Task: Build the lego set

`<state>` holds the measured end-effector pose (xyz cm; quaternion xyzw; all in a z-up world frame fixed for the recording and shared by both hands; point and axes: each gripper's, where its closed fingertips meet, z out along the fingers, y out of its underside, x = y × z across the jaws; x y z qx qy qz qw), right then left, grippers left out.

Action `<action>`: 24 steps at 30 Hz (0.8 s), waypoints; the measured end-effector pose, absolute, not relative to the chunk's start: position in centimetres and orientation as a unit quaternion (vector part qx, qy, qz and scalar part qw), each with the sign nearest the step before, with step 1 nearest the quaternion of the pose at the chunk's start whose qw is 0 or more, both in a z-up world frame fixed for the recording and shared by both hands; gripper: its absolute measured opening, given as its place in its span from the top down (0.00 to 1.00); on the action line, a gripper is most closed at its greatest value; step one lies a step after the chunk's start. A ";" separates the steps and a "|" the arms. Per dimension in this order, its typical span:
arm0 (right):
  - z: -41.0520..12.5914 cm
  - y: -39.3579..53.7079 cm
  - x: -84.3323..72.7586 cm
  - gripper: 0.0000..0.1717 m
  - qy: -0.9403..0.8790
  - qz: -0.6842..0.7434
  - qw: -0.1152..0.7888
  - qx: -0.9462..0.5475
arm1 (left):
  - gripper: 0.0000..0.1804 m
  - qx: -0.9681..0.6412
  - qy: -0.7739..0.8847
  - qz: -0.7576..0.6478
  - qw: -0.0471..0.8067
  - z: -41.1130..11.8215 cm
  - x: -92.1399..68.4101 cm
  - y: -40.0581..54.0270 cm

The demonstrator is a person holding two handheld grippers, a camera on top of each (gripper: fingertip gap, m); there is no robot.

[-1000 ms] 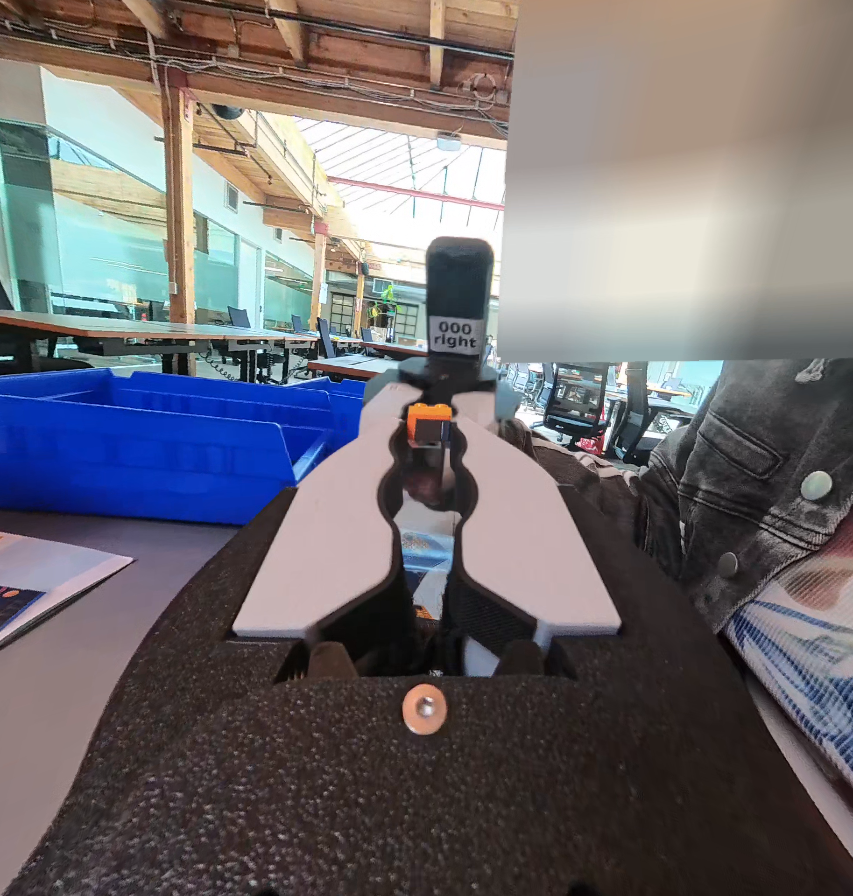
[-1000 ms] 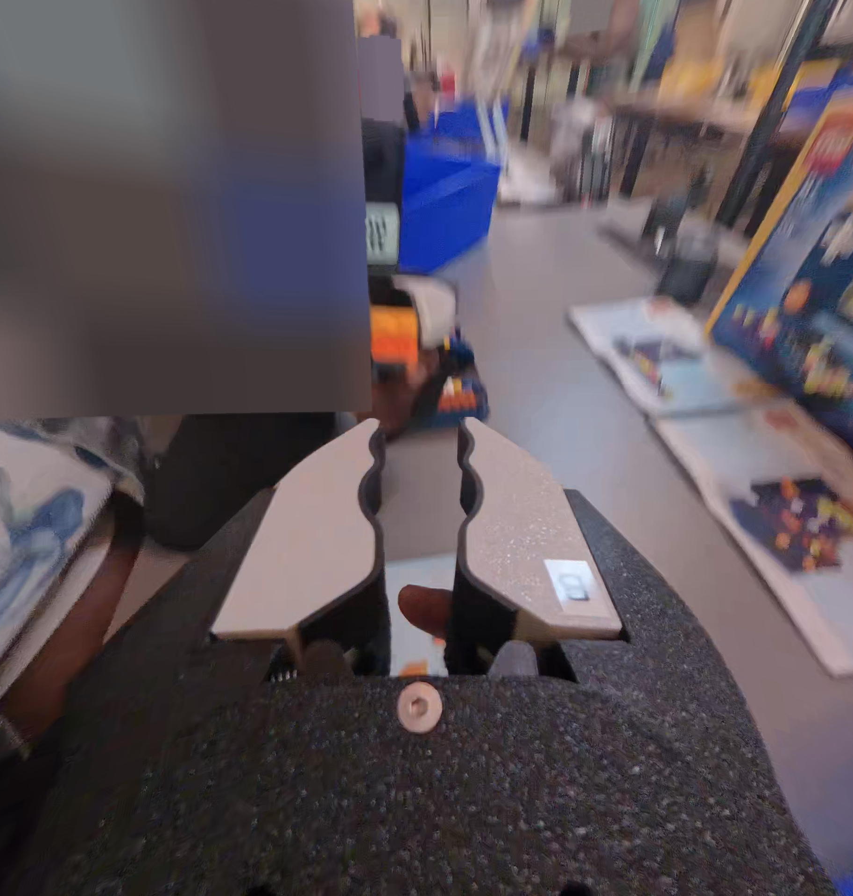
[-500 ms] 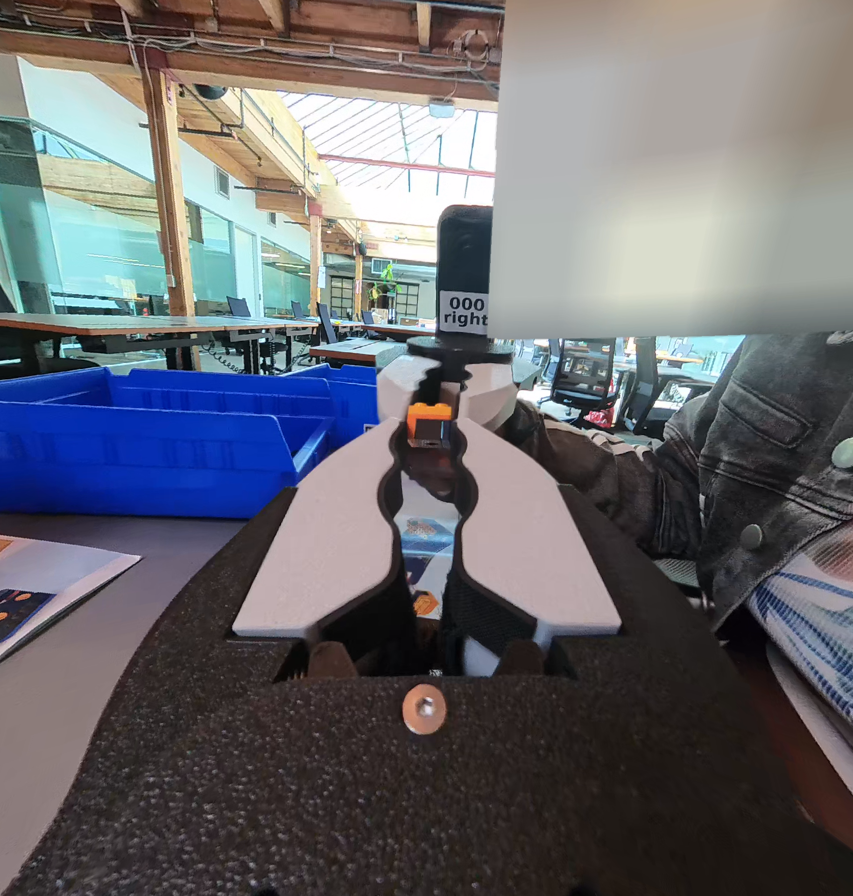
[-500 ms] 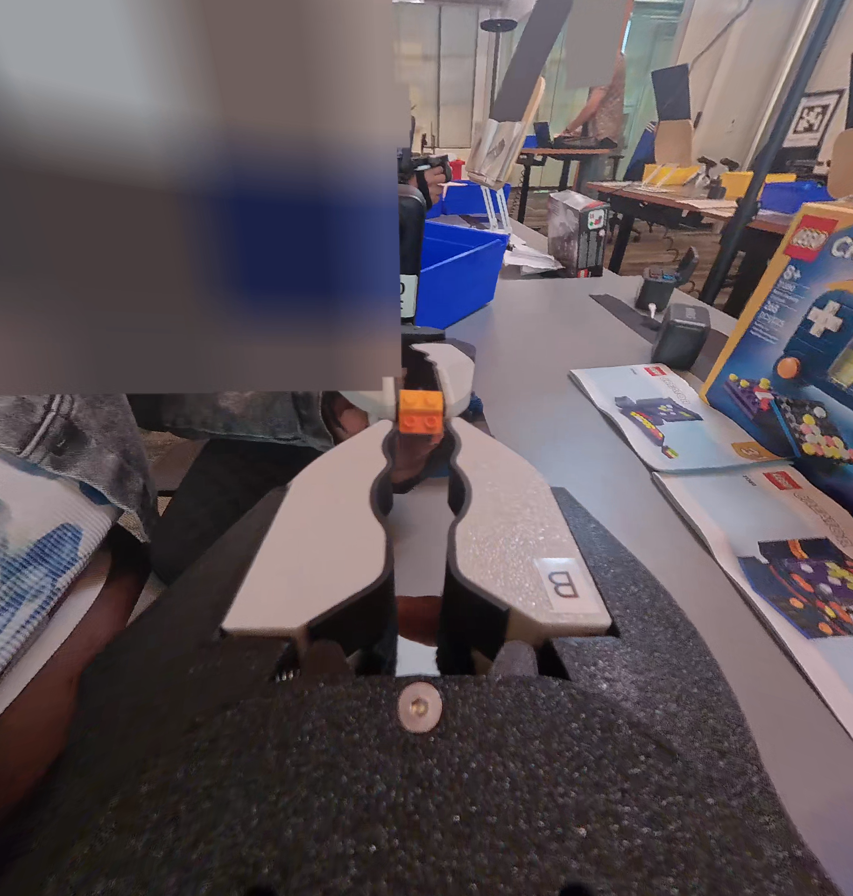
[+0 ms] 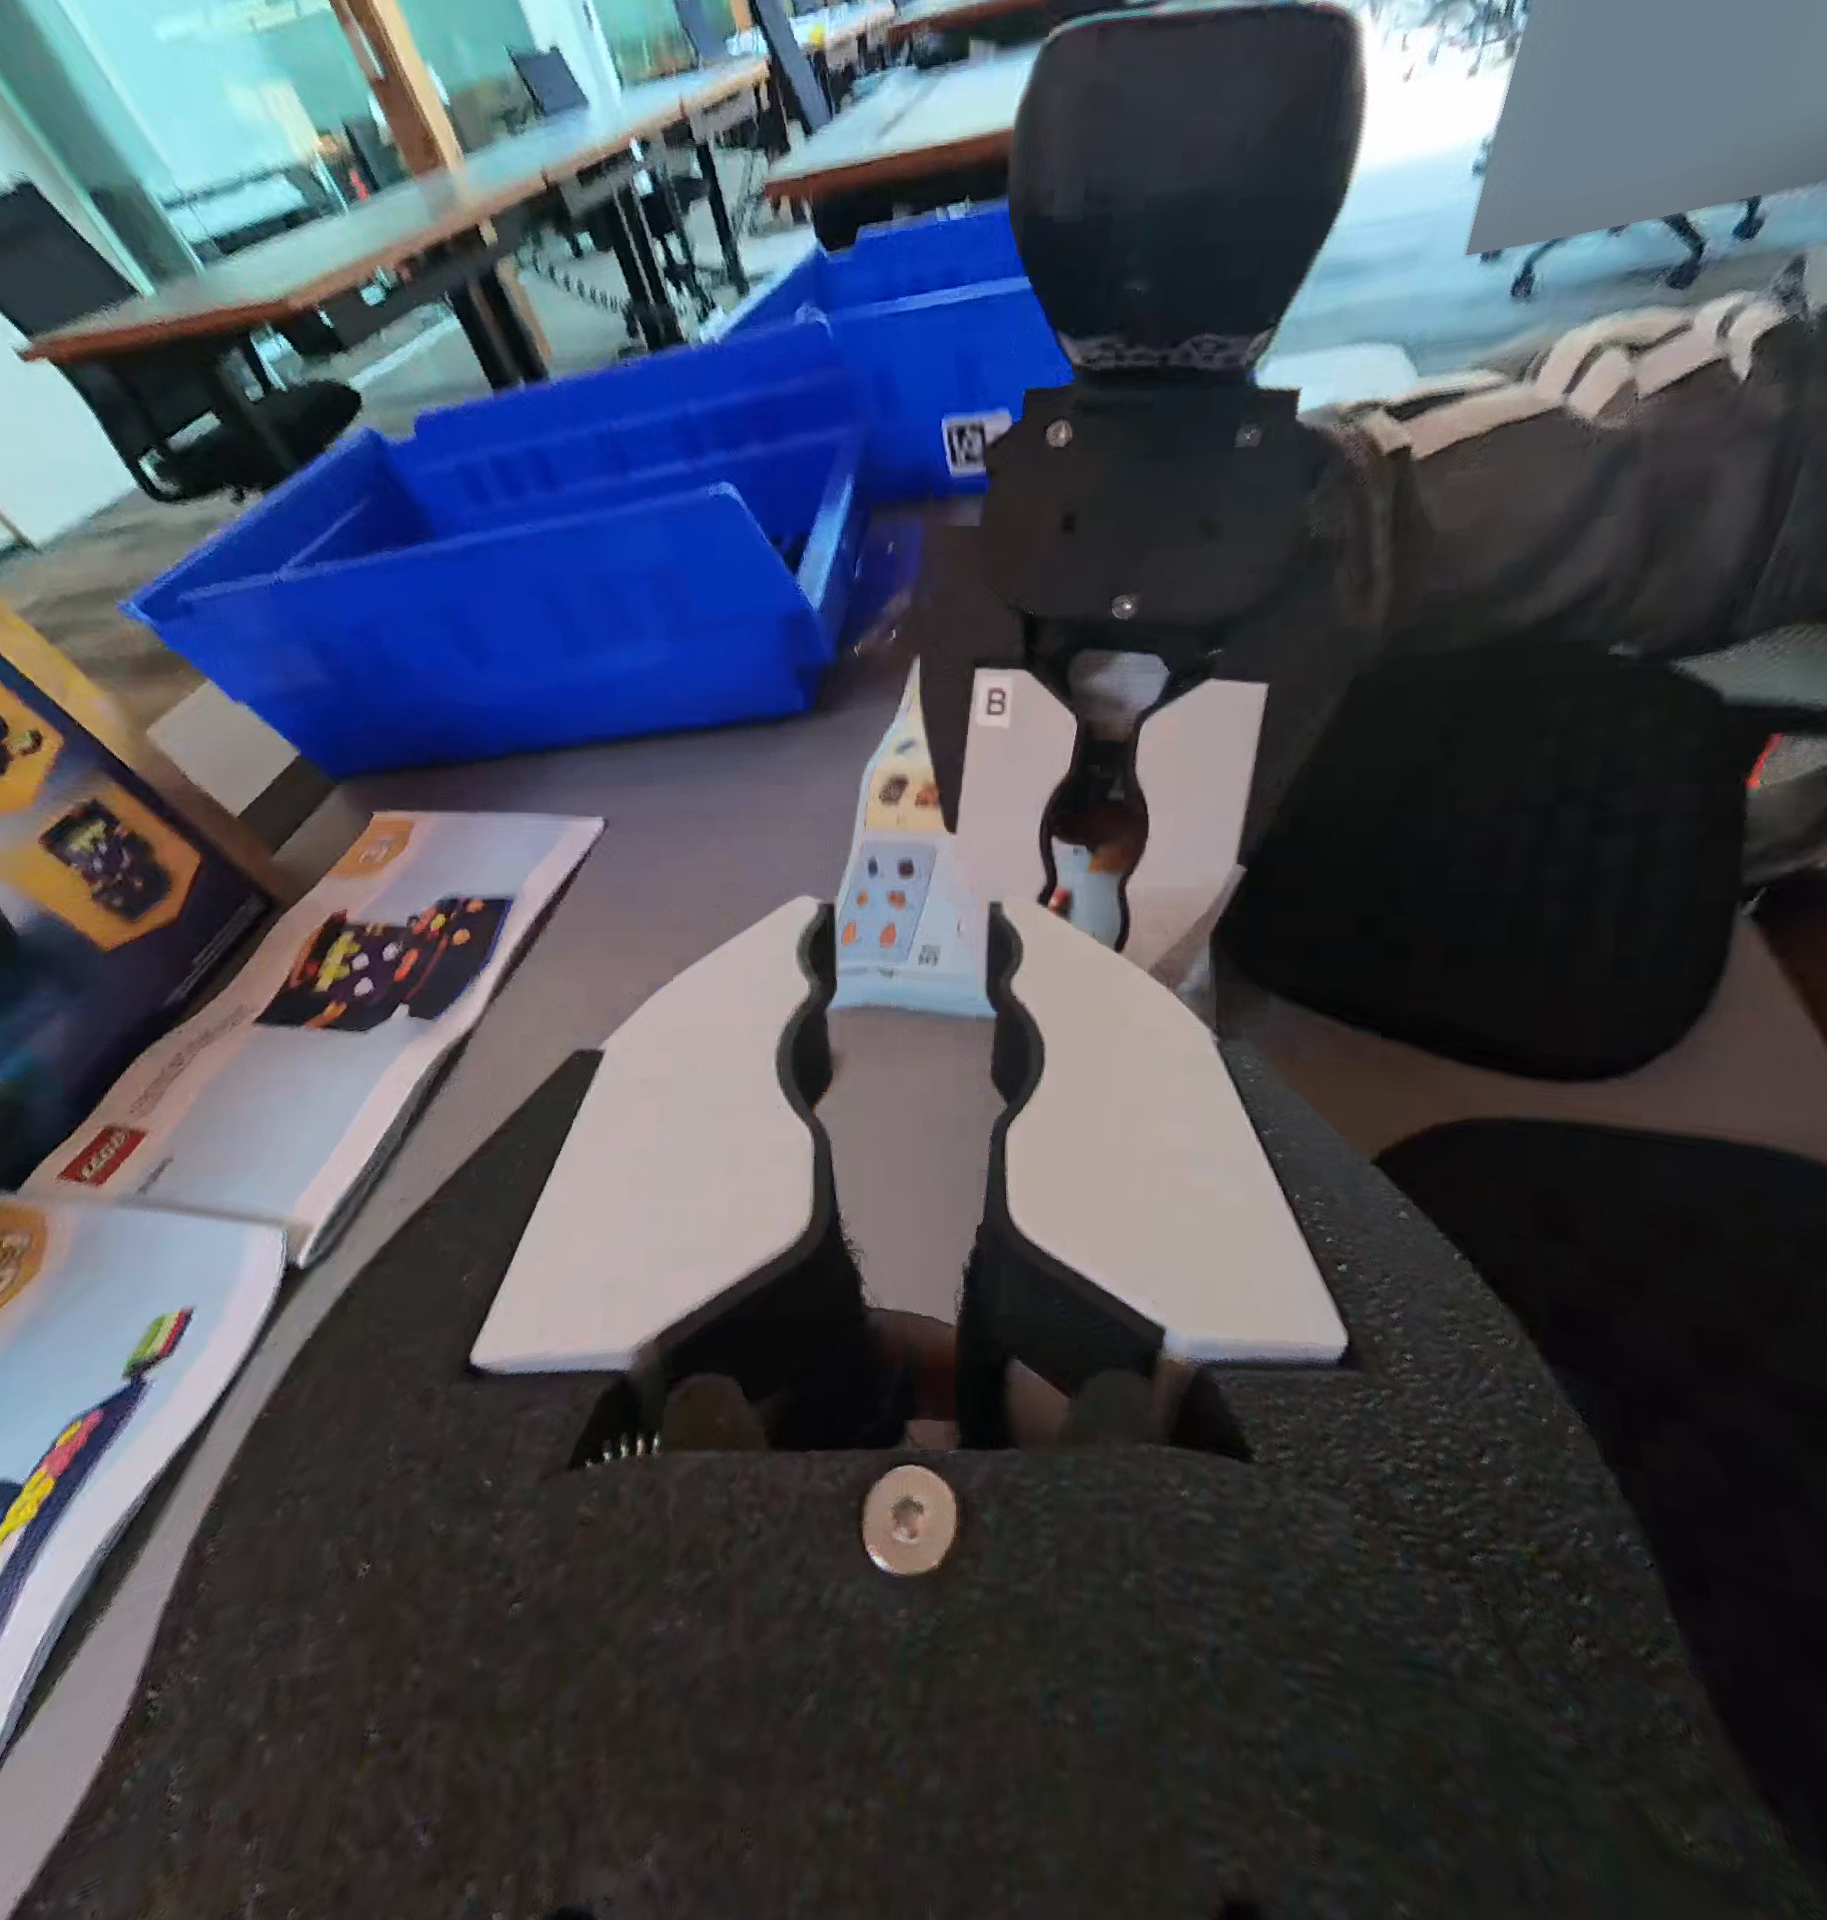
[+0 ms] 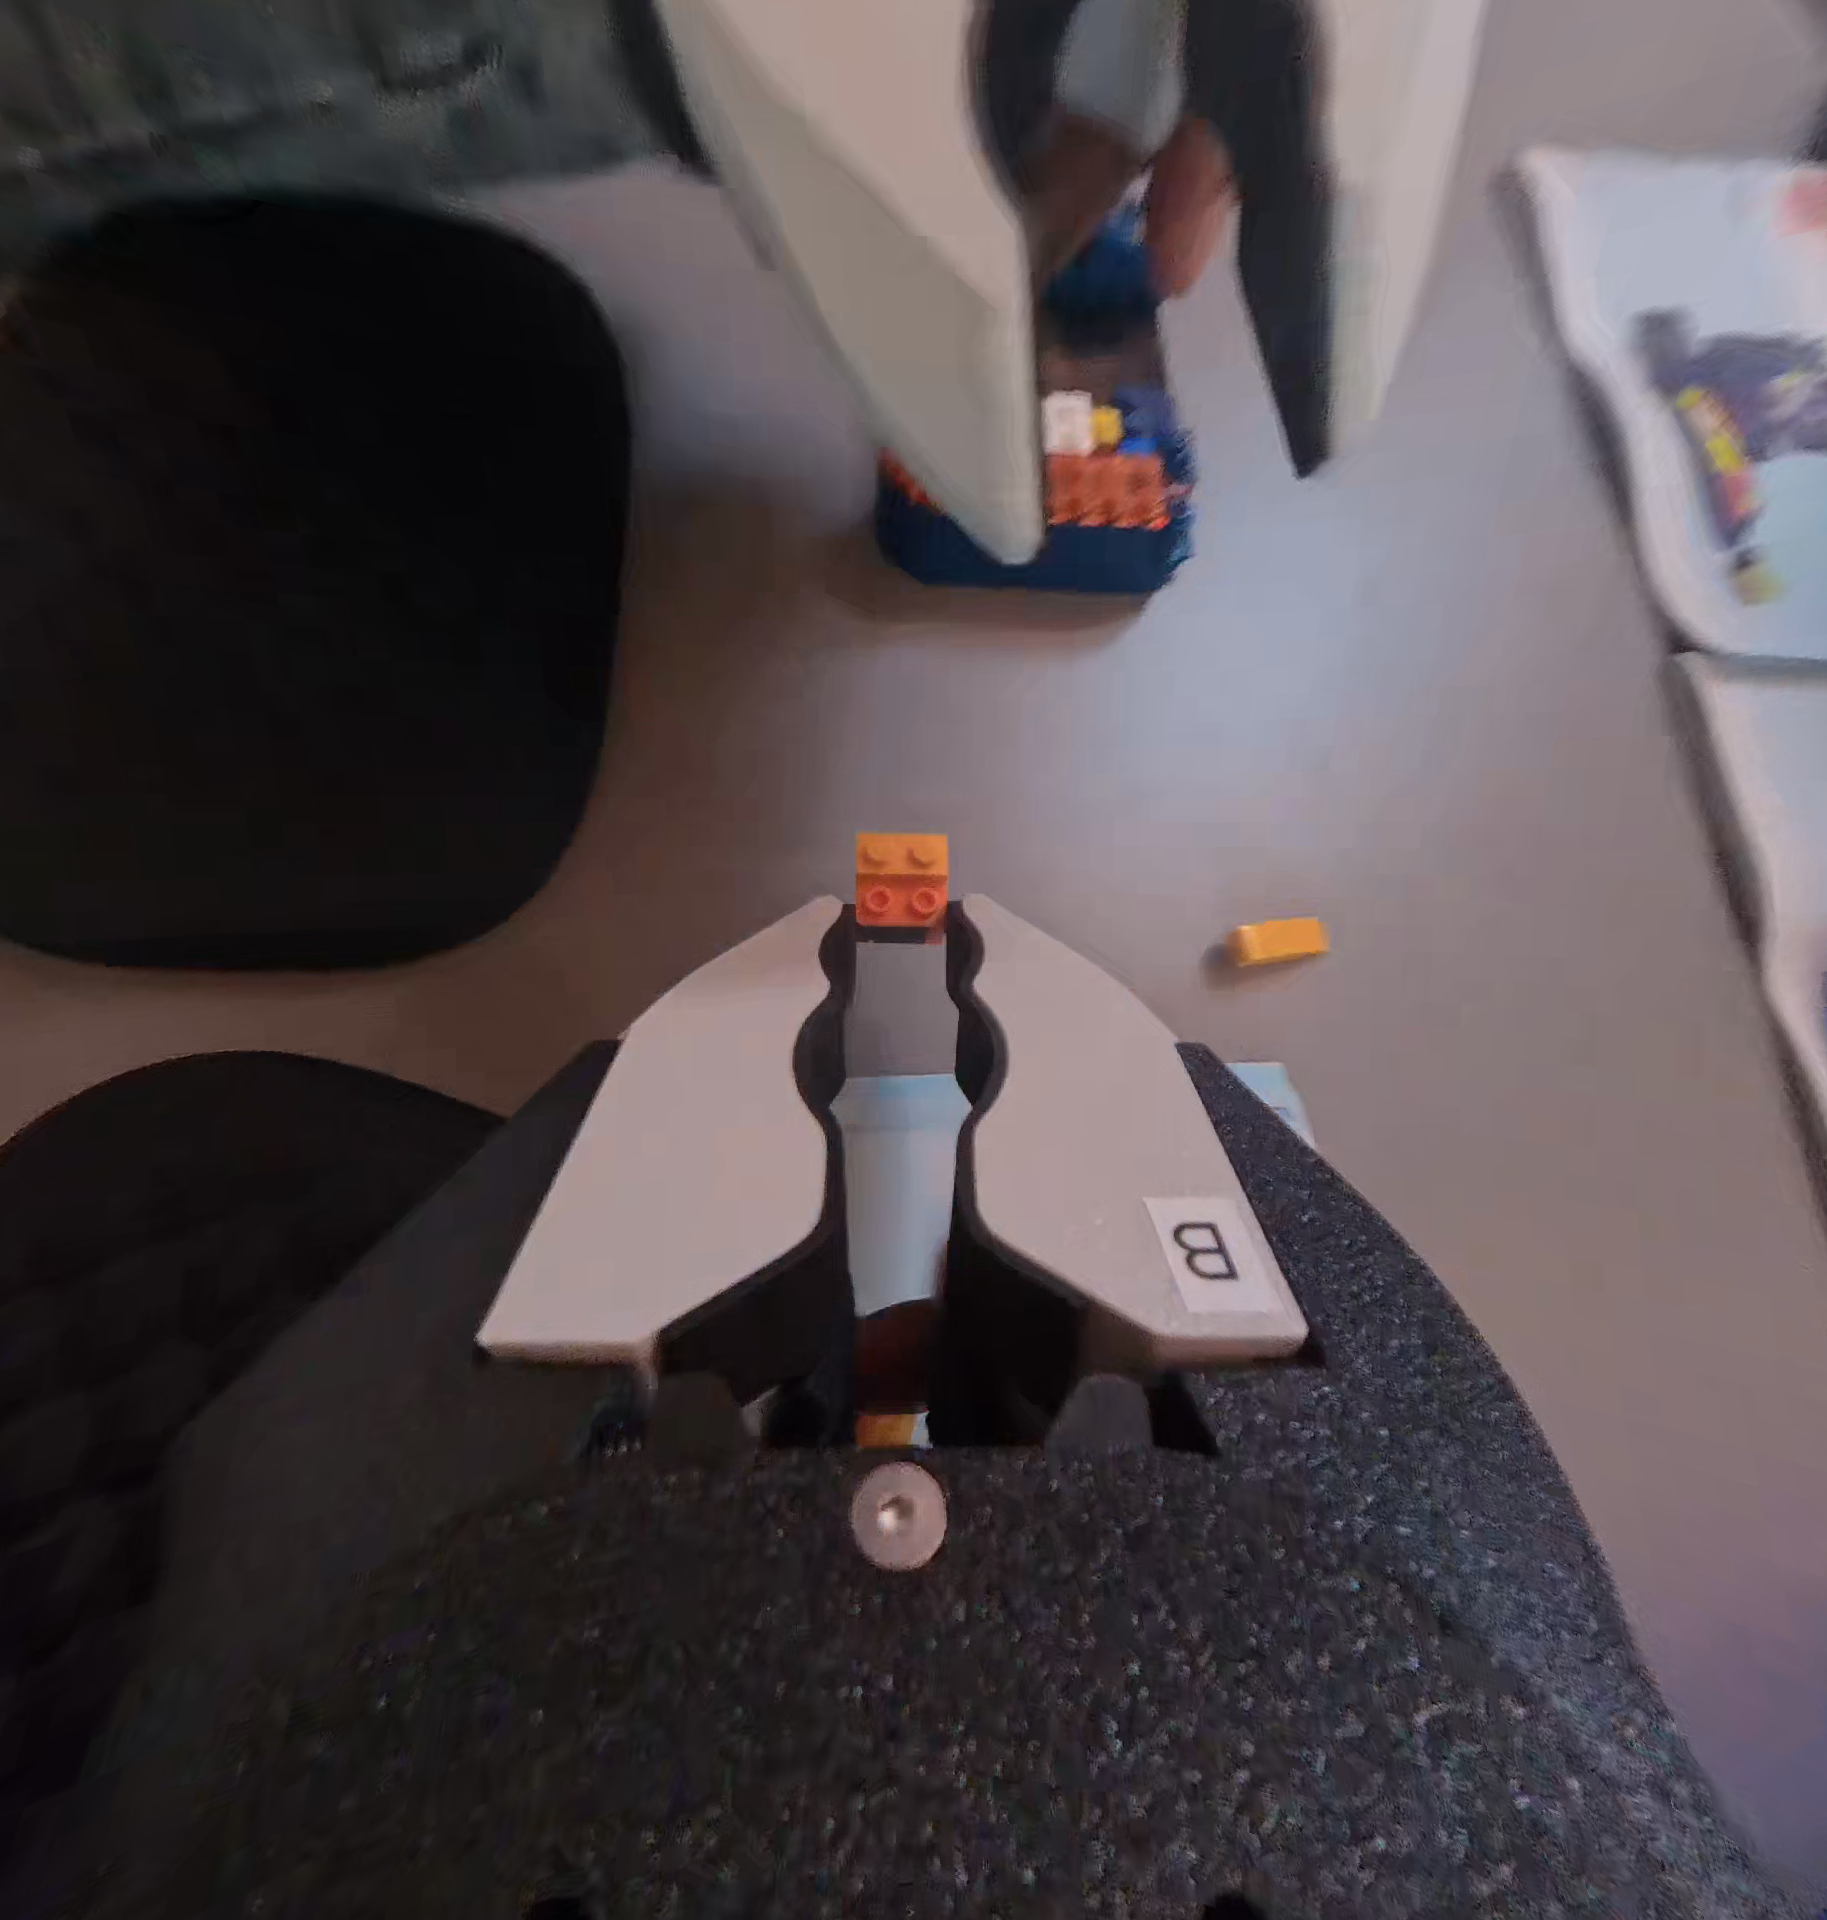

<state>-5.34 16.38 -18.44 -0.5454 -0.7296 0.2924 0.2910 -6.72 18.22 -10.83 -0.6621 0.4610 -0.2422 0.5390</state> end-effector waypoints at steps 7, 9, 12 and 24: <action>-21.0 15.7 -5.1 0.91 -0.757 0.246 0.242 -0.554 | 0.90 -0.679 0.480 -0.237 0.502 -12.3 -6.6 17.8; -21.0 15.8 -5.0 0.91 -0.761 0.241 0.244 -0.551 | 0.90 -0.684 0.489 -0.228 0.491 -12.8 -6.6 17.8; -20.9 15.8 -5.0 0.91 -0.762 0.242 0.247 -0.547 | 0.89 -0.690 0.503 -0.223 0.470 -13.6 -6.6 17.5; -17.5 20.1 0.9 0.89 -0.708 0.266 0.289 -0.588 | 0.88 -0.697 0.535 -0.217 0.425 -15.3 -6.0 16.5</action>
